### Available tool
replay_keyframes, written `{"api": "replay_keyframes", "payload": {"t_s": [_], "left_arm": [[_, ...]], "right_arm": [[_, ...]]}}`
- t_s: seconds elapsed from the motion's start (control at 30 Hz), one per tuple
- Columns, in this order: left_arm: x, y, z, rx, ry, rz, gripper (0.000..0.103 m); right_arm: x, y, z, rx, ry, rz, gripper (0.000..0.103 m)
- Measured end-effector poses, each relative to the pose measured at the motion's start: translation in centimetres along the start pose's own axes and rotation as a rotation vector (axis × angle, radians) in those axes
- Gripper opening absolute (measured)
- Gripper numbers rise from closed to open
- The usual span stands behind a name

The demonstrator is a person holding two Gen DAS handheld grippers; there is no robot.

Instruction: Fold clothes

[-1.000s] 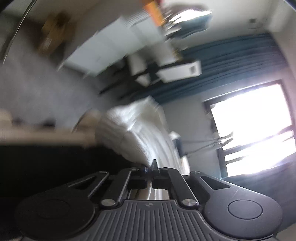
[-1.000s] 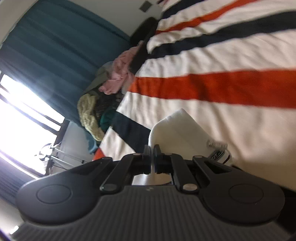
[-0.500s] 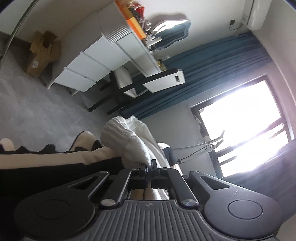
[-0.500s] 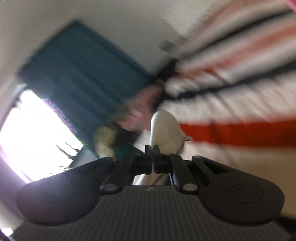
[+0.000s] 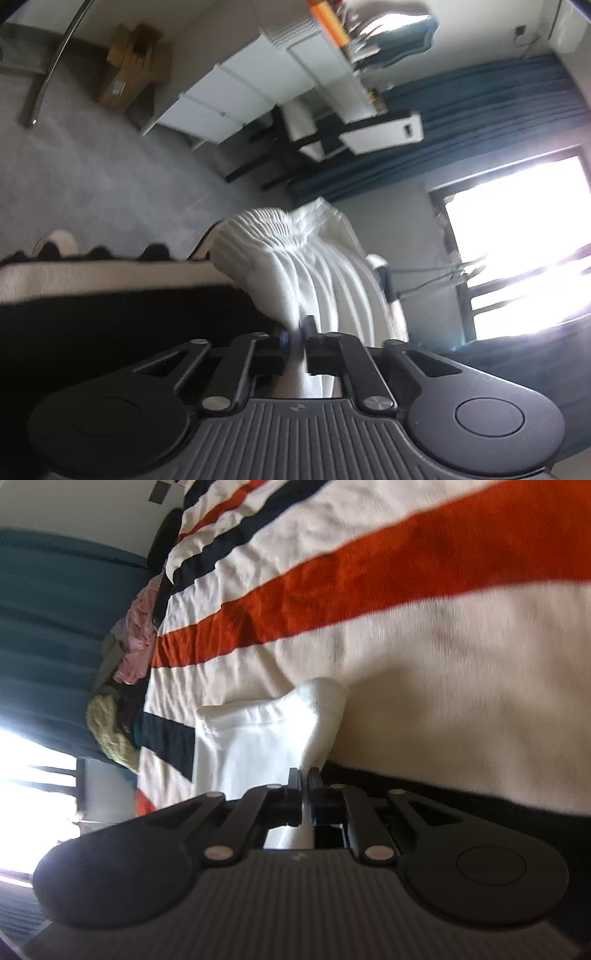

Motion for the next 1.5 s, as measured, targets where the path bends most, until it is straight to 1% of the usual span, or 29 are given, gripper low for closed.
{"api": "replay_keyframes", "payload": {"t_s": [0.03,0.07,0.1,0.13,0.17,0.23,0.27,0.3,0.33,0.37,0.4,0.47,0.5,0.53,0.63,0.73,0.77,0.83,0.87,0.93,1.0,1.07,1.17,1.27,1.33,1.4,1.43,1.47,1.5], "left_arm": [[0.0,-0.4,0.4,0.025,0.018,0.015,0.053],[0.0,-0.8,0.8,0.048,0.033,0.032,0.057],[-0.1,-1.3,1.2,0.069,0.046,0.045,0.059],[-0.1,-1.6,1.5,0.079,0.054,0.048,0.059],[-0.1,-1.9,1.7,0.084,0.06,0.048,0.059],[0.2,-2.0,2.1,0.077,0.064,0.031,0.059],[0.4,-1.9,2.3,0.07,0.065,0.019,0.058],[0.7,-1.7,2.5,0.058,0.067,0.004,0.058],[0.9,-1.5,2.8,0.045,0.076,-0.005,0.057],[1.0,-1.3,3.2,0.032,0.087,-0.012,0.056],[1.1,-1.0,3.3,0.014,0.095,-0.019,0.051],[1.0,-0.3,3.4,-0.031,0.099,-0.028,0.048],[0.8,-0.2,3.4,-0.046,0.094,-0.019,0.044],[0.5,0.0,3.3,-0.058,0.088,-0.006,0.029],[-0.5,0.3,3.0,-0.091,0.064,0.04,0.01],[-2.3,0.7,1.9,-0.15,0.039,0.127,0.007],[-3.1,0.6,1.4,-0.174,0.033,0.173,0.007],[-4.4,0.4,0.6,-0.205,0.016,0.216,0.006],[-4.8,0.3,0.1,-0.213,0.009,0.213,0.006],[-4.6,0.2,-0.6,-0.213,0.027,0.199,0.006],[-3.9,0.1,-0.7,-0.194,0.078,0.197,0.006],[-3.0,0.1,-0.6,-0.166,0.13,0.19,0.006],[-1.7,0.0,-0.3,-0.114,0.186,0.17,0.007],[-1.4,-0.4,-0.4,-0.078,0.204,0.198,0.013],[-1.3,-0.9,-0.7,-0.052,0.212,0.228,0.02],[-1.1,-1.4,-1.0,-0.026,0.22,0.257,0.043],[-1.1,-1.7,-1.2,-0.012,0.224,0.272,0.051],[-1.3,-1.9,-1.4,-0.012,0.23,0.303,0.055],[-1.6,-2.1,-1.7,-0.017,0.236,0.341,0.06]], "right_arm": [[-0.1,0.0,0.1,0.014,0.02,0.022,0.014],[-0.1,-0.1,0.5,0.026,0.032,0.035,0.035],[0.2,-0.1,0.8,0.028,0.041,0.039,0.057],[0.3,-0.1,0.8,0.025,0.056,0.044,0.065],[0.5,-0.1,0.9,0.021,0.07,0.048,0.067],[0.7,0.1,1.3,0.009,0.087,0.052,0.066],[0.7,0.1,1.6,0.009,0.078,0.048,0.063],[0.6,0.2,2.0,0.007,0.065,0.04,0.052],[0.6,0.3,2.3,0.004,0.045,0.026,0.044],[0.5,0.5,2.5,-0.002,0.03,0.014,0.031],[0.5,0.7,2.7,-0.012,0.022,0.007,0.019],[0.4,1.2,3.2,-0.034,0.005,-0.008,0.011],[0.4,1.5,3.3,-0.045,0.002,-0.016,0.008],[0.6,1.7,3.3,-0.057,0.006,-0.031,0.007],[1.5,2.1,2.6,-0.101,0.022,-0.082,0.005],[2.3,2.4,1.7,-0.145,0.033,-0.123,0.005],[2.4,2.6,1.2,-0.164,0.037,-0.124,0.005],[2.6,2.9,0.3,-0.202,0.042,-0.122,0.005],[2.4,3.2,-0.3,-0.225,0.039,-0.116,0.005],[1.9,3.7,-1.1,-0.256,0.017,-0.107,0.005],[1.1,4.0,-1.4,-0.269,-0.03,-0.098,0.005],[0.0,4.0,-1.1,-0.253,-0.079,-0.076,0.005],[-1.3,3.7,-0.2,-0.206,-0.14,-0.053,0.005],[-1.7,3.4,-0.1,-0.188,-0.152,-0.049,0.007],[-1.5,3.3,-0.3,-0.185,-0.161,-0.071,0.009],[-0.9,3.2,-0.6,-0.187,-0.161,-0.096,0.01],[-0.4,3.2,-0.9,-0.193,-0.16,-0.117,0.011],[0.3,3.2,-1.2,-0.202,-0.157,-0.145,0.012],[1.1,3.2,-1.5,-0.212,-0.151,-0.188,0.02]]}}
Point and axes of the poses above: each gripper's, at about its wrist camera, not at the fingertips, and z roughly the way its jaws point, x to its left, y to its top, the point moved 10 cm from there along z, roughly the way its jaws point, and after that the axes turned 3 degrees about -z, right-handed, at the moved point
